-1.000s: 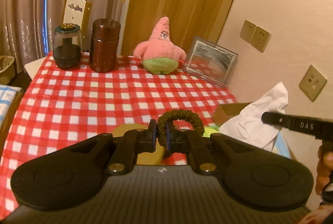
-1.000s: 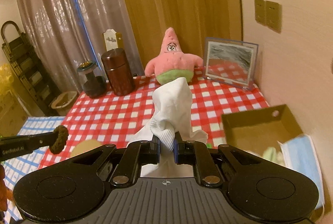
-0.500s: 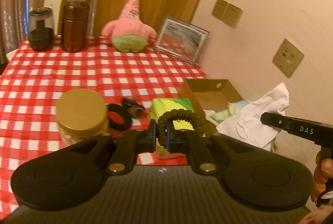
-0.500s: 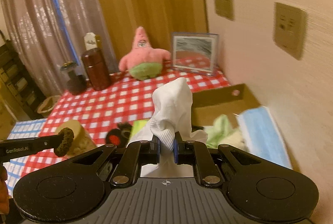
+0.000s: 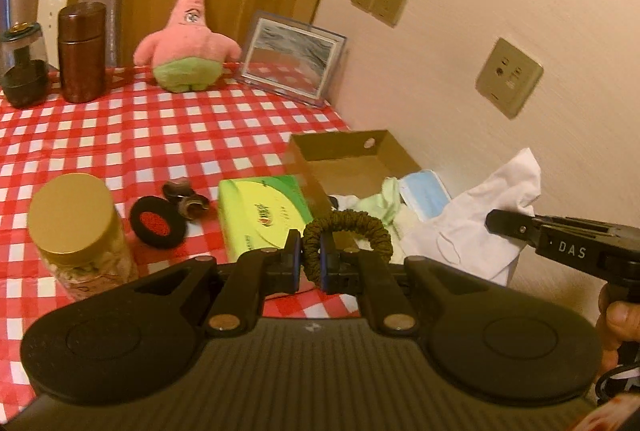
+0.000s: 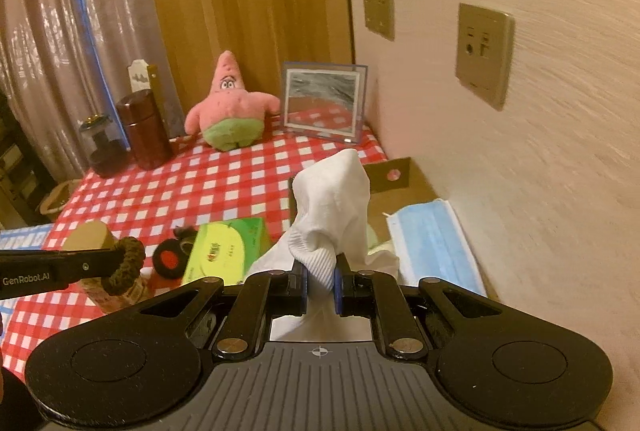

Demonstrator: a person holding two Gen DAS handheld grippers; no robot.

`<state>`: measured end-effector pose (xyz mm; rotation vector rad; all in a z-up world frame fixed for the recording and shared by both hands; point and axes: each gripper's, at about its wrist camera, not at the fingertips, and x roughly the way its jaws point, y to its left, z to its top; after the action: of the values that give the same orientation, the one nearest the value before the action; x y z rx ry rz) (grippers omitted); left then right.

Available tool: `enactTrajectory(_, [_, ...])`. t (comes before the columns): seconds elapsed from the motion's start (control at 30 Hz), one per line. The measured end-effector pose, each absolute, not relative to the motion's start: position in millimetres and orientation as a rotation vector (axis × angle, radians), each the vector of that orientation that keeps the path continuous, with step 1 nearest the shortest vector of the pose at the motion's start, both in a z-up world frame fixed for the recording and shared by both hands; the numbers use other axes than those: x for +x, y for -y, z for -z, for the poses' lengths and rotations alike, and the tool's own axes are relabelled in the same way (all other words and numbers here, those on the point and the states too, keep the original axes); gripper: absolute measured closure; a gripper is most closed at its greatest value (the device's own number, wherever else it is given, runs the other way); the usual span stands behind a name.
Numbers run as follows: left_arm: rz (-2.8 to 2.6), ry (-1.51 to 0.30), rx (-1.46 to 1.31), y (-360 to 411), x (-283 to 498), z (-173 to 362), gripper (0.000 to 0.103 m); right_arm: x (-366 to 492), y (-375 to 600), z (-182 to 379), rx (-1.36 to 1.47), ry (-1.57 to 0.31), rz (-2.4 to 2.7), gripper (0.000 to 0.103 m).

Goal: Organize soft objects
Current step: 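Carry the rubber ring and white sock toward the cardboard tray with both tools, then lower the white sock into the tray with the right tool while the left tool holds the ring above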

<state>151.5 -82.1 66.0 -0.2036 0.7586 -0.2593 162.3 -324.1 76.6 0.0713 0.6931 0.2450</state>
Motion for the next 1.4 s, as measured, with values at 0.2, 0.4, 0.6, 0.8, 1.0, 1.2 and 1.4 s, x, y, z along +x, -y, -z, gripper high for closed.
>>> enactTrajectory(0.2, [0.294,-0.776,-0.19,101,161,-62,0.095,162,340,-69,0.081,-0.707,-0.213,0.091])
enactTrajectory(0.4, [0.336,-0.796,-0.174,125,176,-53,0.095,171,366,-59,0.059,-0.717,-0.156,0.091])
enactTrajectory(0.6, [0.377,-0.827,-0.153,152,197,-36,0.095,186,387,-36,-0.014,-0.777,-0.127,0.091])
enactTrajectory(0.8, [0.403,-0.866,-0.133,180,225,-13,0.095,206,392,3,-0.079,-0.866,-0.169,0.091])
enactTrajectory(1.0, [0.431,-0.907,-0.111,206,255,10,0.095,232,392,35,-0.099,-0.922,-0.226,0.091])
enactTrajectory(1.2, [0.426,-0.954,-0.094,215,275,36,0.095,259,389,61,-0.096,-0.979,-0.253,0.091])
enactTrajectory(1.4, [0.397,-0.962,-0.091,214,294,50,0.095,276,382,74,-0.085,-0.976,-0.274,0.091])
